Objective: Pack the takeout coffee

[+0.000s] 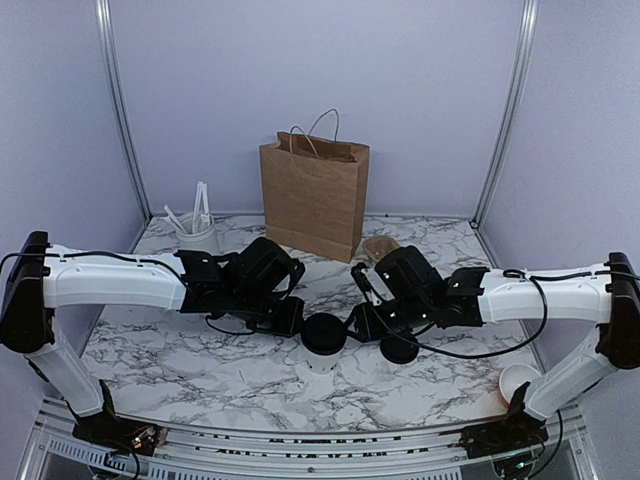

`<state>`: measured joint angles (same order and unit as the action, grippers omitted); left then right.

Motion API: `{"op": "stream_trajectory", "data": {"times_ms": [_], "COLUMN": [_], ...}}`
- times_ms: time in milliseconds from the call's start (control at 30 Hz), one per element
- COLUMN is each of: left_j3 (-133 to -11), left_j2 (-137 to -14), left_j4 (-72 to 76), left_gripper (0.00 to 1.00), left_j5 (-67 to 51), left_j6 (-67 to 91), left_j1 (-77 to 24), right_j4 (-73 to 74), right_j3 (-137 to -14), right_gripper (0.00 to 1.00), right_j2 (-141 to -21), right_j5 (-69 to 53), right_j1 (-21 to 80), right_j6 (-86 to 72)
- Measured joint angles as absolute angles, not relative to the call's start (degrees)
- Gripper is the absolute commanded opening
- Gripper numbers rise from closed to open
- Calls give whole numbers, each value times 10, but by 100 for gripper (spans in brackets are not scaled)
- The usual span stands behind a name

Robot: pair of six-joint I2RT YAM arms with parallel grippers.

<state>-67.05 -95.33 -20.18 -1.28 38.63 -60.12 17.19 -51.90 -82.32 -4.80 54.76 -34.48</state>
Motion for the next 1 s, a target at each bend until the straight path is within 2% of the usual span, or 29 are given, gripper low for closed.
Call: {"op": "stream_trajectory", "data": {"times_ms": [1000], "left_j3": [-680], "left_j2": [-970], "left_j4": [-204], "left_gripper": [7], "left_j5": [15], "left_j6": [397], "left_j1": [-611], "right_j4": [191], "right_j3": [-538], "right_gripper": [32], "right_j2": [-834], "right_j5": [-8], "right_j1": [561], "right_j6": [-338]}}
